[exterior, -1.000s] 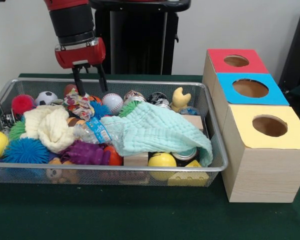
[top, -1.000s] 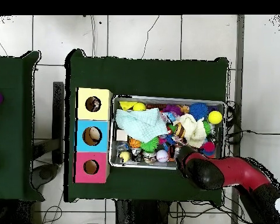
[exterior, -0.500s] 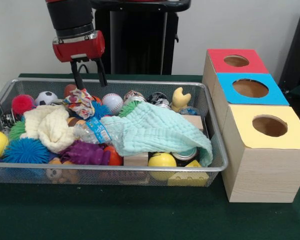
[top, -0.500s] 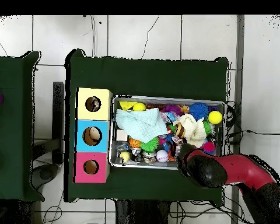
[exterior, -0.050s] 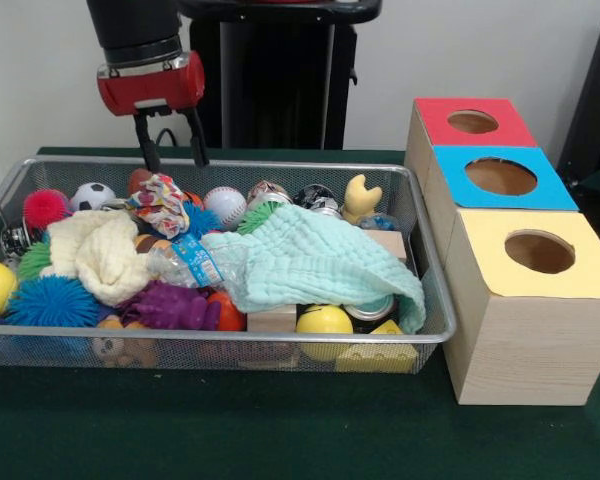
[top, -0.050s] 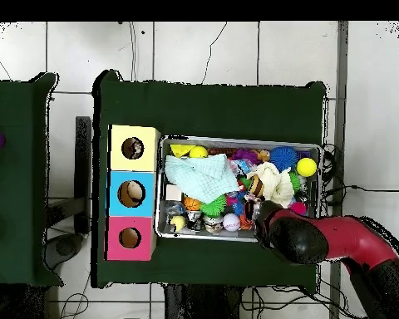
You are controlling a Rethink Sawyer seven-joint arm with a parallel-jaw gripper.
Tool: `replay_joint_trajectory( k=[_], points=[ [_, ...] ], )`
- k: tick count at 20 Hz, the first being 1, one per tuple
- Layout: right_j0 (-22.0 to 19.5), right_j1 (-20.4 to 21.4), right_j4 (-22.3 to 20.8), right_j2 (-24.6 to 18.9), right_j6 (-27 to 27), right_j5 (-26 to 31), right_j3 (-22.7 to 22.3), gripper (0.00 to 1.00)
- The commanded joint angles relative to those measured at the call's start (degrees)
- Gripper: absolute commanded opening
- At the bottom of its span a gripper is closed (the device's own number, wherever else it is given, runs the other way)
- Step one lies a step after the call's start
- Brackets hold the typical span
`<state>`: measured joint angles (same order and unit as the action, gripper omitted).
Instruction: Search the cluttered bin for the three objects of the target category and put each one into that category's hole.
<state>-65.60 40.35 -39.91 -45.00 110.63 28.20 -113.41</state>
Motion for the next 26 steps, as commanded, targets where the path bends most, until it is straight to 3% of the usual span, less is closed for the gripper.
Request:
replay_joint_trajectory(
  k=[1,8,26],
  points=[
    [-0.74,-2.04,-2.1,-1.6,-11.97,4.13,6.09,1.0],
    [-0.69,-4.83,-4.52,-0.77,-13.53,3.43,8.33,1.0],
    [-2.72,-14.43,-15.77,1.22,-13.13,-2.87,10.74,1.0]
  ],
)
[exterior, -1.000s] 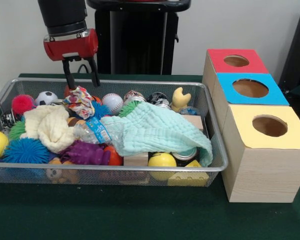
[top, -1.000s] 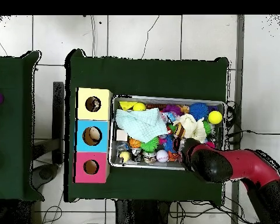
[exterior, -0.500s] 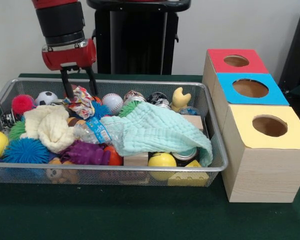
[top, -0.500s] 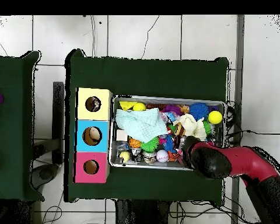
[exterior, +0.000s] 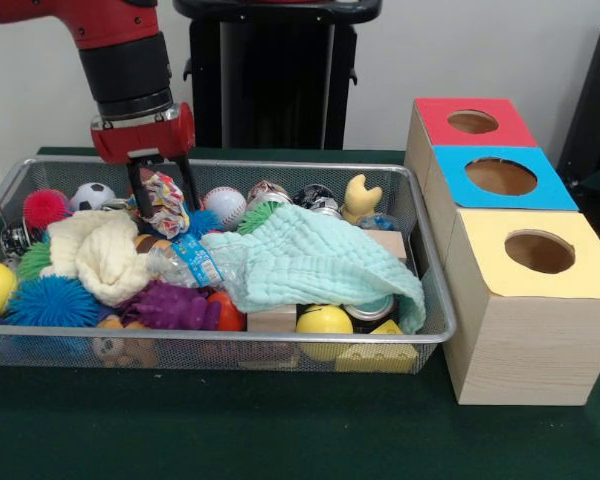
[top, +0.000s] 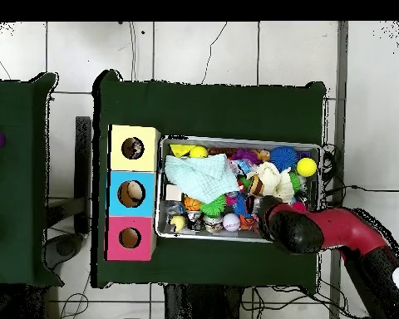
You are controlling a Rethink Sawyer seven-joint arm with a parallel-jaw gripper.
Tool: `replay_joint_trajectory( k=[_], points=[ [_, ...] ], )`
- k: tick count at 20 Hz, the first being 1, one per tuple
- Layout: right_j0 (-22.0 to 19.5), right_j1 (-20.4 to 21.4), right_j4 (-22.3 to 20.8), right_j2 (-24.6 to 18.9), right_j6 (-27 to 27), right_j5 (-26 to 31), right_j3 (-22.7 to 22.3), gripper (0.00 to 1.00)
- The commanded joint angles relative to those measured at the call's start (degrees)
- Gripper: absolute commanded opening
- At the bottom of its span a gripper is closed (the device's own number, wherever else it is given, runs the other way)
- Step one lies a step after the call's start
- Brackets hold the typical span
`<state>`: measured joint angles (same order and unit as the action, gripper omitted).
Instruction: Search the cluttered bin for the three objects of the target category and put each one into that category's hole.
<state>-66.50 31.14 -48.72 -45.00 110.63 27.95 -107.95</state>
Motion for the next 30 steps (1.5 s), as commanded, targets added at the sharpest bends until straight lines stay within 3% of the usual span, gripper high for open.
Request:
replay_joint_trajectory(
  k=[1,8,18,19,30],
  points=[
    [-2.18,-6.13,-7.64,1.19,-13.24,-3.05,5.6,1.0],
    [-3.37,-8.07,-9.43,0.51,-13.11,-3.13,6.1,1.0],
    [-3.22,-7.69,-11.84,0.29,-10.59,-4.45,5.26,1.0],
    [-3.34,-7.68,-12.38,0.06,-10.58,-5.07,5.14,0.0],
    [-1.47,-5.72,-12.01,1.12,-6.46,-5.55,4.02,0.0]
  ],
)
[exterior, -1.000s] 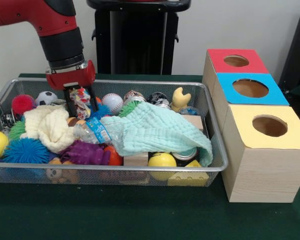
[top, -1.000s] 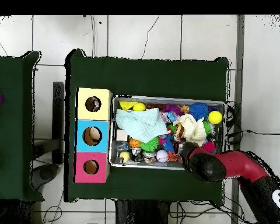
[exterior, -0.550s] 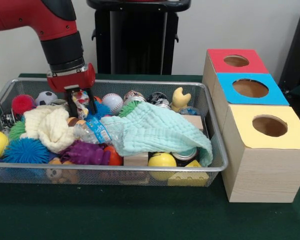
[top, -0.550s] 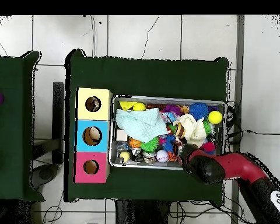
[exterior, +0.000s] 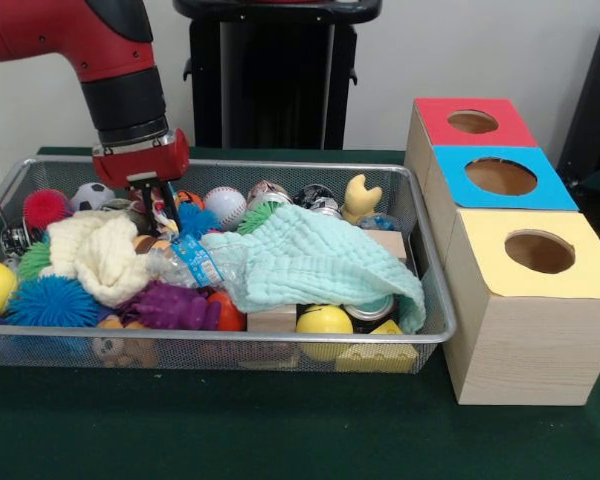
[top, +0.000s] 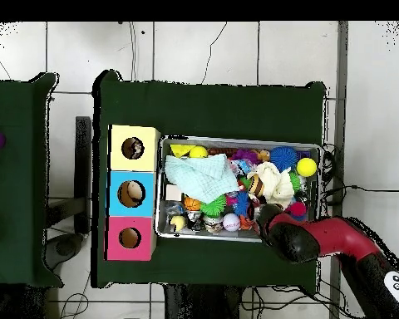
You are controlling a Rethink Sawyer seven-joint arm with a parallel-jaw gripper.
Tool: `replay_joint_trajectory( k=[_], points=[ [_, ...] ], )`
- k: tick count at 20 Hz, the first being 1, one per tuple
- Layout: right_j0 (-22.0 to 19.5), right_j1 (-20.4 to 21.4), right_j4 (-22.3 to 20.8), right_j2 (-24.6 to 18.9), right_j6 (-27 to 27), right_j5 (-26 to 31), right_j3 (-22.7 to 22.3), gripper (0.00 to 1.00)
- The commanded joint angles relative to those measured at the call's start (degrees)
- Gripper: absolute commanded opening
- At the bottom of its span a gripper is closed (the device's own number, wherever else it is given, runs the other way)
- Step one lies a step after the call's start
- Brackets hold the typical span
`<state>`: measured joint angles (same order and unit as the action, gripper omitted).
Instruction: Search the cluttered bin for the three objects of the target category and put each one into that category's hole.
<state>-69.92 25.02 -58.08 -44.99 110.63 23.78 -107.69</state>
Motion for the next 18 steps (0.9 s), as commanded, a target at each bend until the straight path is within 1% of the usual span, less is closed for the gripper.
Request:
replay_joint_trajectory(
  k=[1,3,5,6,7,8,10,12,15,18],
  points=[
    [2.14,0.79,-2.47,1.16,-6.09,-1.36,3.54,0.0],
    [2.78,2.4,-1.83,1.17,-4.65,-1.37,2.56,0.0],
    [3.91,5.08,-0.44,0.96,-2.38,-1.18,1.29,0.0],
    [5.01,7.22,0.85,0.74,-0.61,-0.8,0.67,0.0],
    [5.41,8.14,1.91,0.39,-0.1,-0.27,0.45,0.0],
    [6.4,10.01,4.27,-0.15,0.74,1.7,0.21,0.0],
    [8.06,12.27,7.52,-0.62,1.31,4.5,0.38,0.0],
    [9.53,13.6,10.24,-0.57,1.81,6.13,0.63,0.0],
    [11.44,15.18,13.05,0.36,2.98,6.02,0.32,0.0],
    [14.03,18.21,15.78,2.01,4.7,6.22,-0.78,0.0]
  ],
)
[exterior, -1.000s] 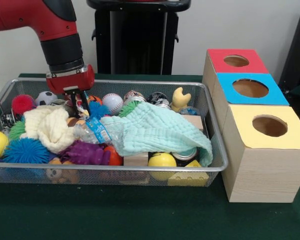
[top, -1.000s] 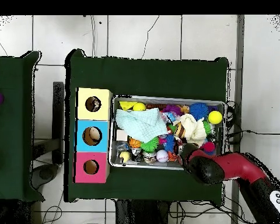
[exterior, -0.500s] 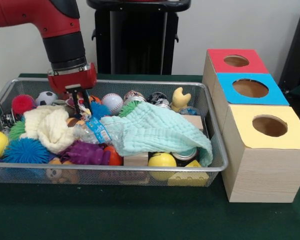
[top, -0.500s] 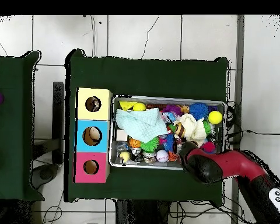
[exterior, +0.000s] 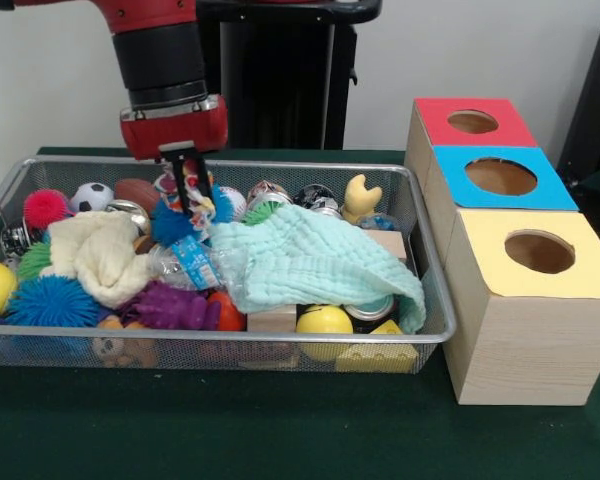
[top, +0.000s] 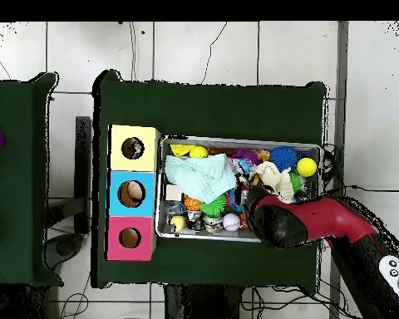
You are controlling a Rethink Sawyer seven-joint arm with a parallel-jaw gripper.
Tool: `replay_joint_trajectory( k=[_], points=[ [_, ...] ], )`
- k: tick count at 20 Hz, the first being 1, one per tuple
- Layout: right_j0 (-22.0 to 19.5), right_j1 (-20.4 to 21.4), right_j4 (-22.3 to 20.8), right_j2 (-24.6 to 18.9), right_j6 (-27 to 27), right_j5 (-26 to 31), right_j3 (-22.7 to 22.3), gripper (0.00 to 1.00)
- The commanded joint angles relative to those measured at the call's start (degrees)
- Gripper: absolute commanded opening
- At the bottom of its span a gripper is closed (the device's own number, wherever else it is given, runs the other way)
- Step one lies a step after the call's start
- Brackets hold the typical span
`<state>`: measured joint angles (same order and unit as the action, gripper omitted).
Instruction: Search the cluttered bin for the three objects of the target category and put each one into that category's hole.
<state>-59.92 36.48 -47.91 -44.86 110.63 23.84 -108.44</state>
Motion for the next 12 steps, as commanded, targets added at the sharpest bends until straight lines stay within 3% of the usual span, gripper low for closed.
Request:
replay_joint_trajectory(
  k=[1,12],
  points=[
    [4.58,7.1,6.19,2.43,4.69,5.79,-0.19,0.0],
    [9.41,7.85,8.6,8.11,5.29,2.04,-0.88,0.0]
  ],
)
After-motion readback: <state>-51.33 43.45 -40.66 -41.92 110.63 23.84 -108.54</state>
